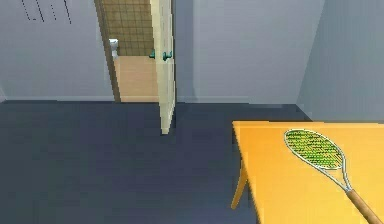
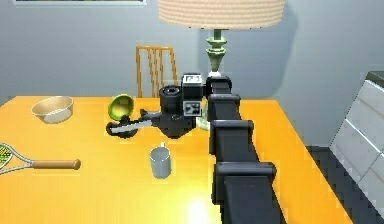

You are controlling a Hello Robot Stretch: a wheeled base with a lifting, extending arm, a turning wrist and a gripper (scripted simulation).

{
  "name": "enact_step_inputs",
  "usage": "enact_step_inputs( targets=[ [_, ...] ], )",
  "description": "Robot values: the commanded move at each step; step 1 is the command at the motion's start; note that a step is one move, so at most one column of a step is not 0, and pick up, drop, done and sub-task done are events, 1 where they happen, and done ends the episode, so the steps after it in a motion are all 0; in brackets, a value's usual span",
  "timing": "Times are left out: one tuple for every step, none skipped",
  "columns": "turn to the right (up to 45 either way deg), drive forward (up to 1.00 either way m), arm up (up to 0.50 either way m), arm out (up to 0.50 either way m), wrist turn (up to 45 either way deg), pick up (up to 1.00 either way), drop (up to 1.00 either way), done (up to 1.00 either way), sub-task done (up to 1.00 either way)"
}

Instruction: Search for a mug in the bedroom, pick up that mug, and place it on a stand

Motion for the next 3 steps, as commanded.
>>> enact_step_inputs(
  targets=[
    [0.0, 0.00, 0.00, 0.00, 30.0, 0.00, 0.00, 0.00, 0.00],
    [0.0, 0.00, -0.30, 0.00, 0.0, 0.00, 0.00, 0.00, 0.00],
    [0.0, 0.00, 0.00, 0.00, 0.0, 1.00, 0.00, 0.00, 0.00]
  ],
)
